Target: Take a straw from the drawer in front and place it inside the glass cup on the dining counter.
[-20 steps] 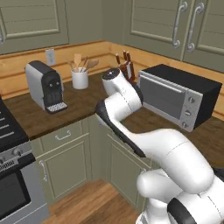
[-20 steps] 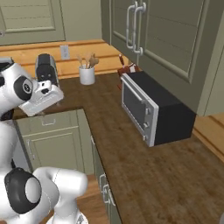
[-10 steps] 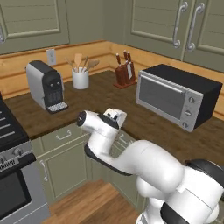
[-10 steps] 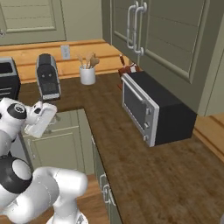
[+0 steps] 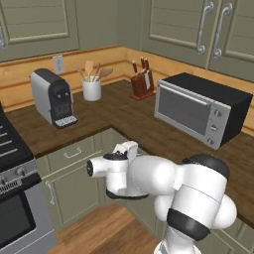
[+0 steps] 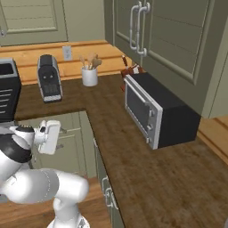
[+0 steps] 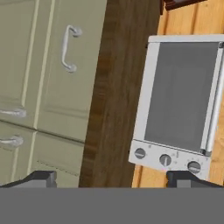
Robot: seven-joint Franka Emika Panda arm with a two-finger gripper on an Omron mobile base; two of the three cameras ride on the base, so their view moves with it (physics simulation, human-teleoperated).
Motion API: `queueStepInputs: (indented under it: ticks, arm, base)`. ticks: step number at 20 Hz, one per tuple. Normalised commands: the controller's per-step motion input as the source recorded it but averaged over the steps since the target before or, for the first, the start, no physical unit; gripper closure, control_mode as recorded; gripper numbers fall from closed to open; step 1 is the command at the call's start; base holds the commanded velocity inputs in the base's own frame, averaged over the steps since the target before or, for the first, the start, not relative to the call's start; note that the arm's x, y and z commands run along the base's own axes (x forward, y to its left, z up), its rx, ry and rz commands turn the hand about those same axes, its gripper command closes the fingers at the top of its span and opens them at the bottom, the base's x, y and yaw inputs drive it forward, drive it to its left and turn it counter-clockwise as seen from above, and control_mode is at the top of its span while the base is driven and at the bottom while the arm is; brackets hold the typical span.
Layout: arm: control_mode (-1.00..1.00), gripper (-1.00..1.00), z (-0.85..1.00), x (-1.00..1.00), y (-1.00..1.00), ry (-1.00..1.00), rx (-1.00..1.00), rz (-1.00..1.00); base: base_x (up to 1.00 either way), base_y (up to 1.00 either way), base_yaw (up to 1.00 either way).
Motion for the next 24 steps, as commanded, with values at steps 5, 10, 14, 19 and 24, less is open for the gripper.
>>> queueStepInputs:
  ticks: [5,10,14,19,24]
  arm:
    - [-1.0,-1.0,-0.43,0.18,-0.21,-0.09,-0.17,0.0]
    - [-1.0,-1.0,-0.35,0.14,-0.26,-0.11,-0.08,0.0]
    - [-1.0,-1.0,-0.33,0.12,-0.21,-0.09,-0.06,0.0]
    - [-1.0,-1.0,-0.25,0.14,-0.18,-0.1,-0.05,0.0]
    - [-1.0,-1.0,-0.1,0.2,-0.11,-0.1,0.0,0.0]
  base:
    - [0.0,0.0,0.0]
    - [0.0,0.0,0.0]
    - [0.0,0.0,0.0]
    - [0.0,0.0,0.0]
    - [0.0,0.0,0.0]
